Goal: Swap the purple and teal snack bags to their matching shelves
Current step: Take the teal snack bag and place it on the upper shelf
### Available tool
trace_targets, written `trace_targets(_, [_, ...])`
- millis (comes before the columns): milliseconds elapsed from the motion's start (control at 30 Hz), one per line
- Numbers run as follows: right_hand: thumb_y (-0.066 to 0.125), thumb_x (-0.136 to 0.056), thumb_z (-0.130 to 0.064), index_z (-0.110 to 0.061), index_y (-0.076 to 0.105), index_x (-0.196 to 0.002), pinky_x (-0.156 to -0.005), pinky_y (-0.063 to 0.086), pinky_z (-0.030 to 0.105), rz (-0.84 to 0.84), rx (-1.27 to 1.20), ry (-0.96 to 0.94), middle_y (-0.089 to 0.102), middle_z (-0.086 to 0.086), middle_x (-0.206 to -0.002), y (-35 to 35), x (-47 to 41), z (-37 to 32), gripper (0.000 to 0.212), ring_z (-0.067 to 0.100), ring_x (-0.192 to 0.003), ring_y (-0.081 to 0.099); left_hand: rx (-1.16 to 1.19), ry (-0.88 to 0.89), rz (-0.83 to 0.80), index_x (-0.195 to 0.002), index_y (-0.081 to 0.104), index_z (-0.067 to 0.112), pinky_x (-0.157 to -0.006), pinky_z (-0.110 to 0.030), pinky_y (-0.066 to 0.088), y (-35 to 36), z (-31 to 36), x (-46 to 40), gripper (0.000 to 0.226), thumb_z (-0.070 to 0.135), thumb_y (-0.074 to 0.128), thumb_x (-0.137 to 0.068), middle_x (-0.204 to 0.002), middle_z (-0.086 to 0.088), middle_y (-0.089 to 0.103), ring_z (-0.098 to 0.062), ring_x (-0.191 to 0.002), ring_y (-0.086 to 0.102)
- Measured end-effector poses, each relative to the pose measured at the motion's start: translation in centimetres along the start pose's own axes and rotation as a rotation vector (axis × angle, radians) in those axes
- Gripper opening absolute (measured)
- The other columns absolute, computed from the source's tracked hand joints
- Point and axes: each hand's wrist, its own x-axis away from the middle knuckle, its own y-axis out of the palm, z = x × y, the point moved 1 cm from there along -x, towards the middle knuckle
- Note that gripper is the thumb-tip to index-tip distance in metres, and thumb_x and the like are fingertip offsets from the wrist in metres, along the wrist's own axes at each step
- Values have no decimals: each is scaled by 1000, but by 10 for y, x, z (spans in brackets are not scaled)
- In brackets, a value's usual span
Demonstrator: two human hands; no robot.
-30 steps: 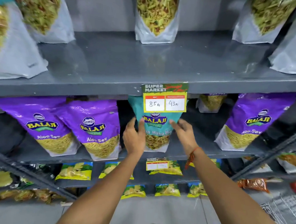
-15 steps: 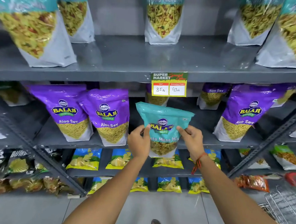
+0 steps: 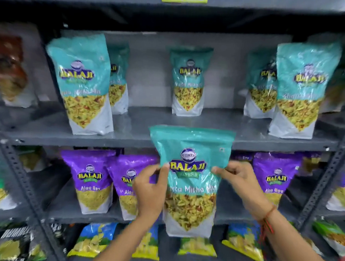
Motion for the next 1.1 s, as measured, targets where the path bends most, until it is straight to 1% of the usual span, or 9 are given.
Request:
trace_targets(67, [67,-86,-2,-7,72,-81,-47,44,11,-29,-88,-47,65,-12,-50,-2,-27,-37,9,-1,-47,58,57,69,24,-67,68,25,-60,-11,42,12,27,-41,15,26,71,-82,-59,28,65,6,-57,56])
trace_targets(133, [67,-86,-3,-8,76,-96,-61,54,13,-8,-96,-123,80,-8,-77,-4,-58,-69,14,5,-72,73,94,101,48,-63,68,24,-56,-12,40,27,49,-83,20,21,72,-82,-52,23,61,4,-52,51])
trace_targets(233, [67,-87,-3,-8,73,-78,-57,48,8,17,-115,-228,74,-14,-62,-9,-106,-99,11,-5,-60,66,134,128,59,-60,67,22,-52,-21,38,49,73,-140,23,29,70,-82,-46,14,54,1,-50,43])
trace_targets(333, [65,-89,-1,-18,59,-60,-48,40,4,89,-123,-269,58,-17,-39,-9,-146,-117,34,-8,-44,55,119,157,38,-54,60,21,-48,-22,31,70,88,-183,33,28,69,-84,-41,14,48,-2,-45,38])
trace_targets(500, [73,-85,-16,-13,78,-92,-70,56,23,152,-107,-228,81,5,-91,-13,-210,-99,9,11,-79,73,53,118,41,-64,68,5,-56,-43,49,98,74,-228,35,35,68,-83,-63,-19,67,-14,-55,49])
trace_targets(633, [73,-85,-19,-9,77,-102,-71,58,25,193,-102,-178,80,5,-93,-10,-237,-76,20,21,-92,75,18,30,31,-70,71,13,-65,-47,55,114,46,-241,32,41,65,-82,-69,-10,73,-28,-66,66])
trace_targets(800, [75,-83,-19,-8,77,-101,-91,58,51,205,-118,-103,80,9,-98,-7,-251,-51,21,28,-97,75,32,-25,20,-69,70,10,-66,-46,54,123,26,-242,28,33,67,-85,-71,-16,72,-16,-62,55])
trace_targets(1000, [71,-86,-19,-9,75,-105,-90,59,44,224,-133,-85,79,8,-100,-4,-253,-44,21,25,-97,75,76,-106,-18,-65,70,29,-74,-48,57,125,16,-244,19,38,68,-82,-76,-2,76,-27,-77,70])
trace_targets(1100, [69,-88,-21,-11,73,-109,-88,58,42,203,-143,-48,79,7,-105,-4,-253,-39,23,24,-101,74,105,-183,-87,-70,73,31,-81,-47,58,124,8,-247,16,42,68,-81,-82,6,77,-19,-83,71])
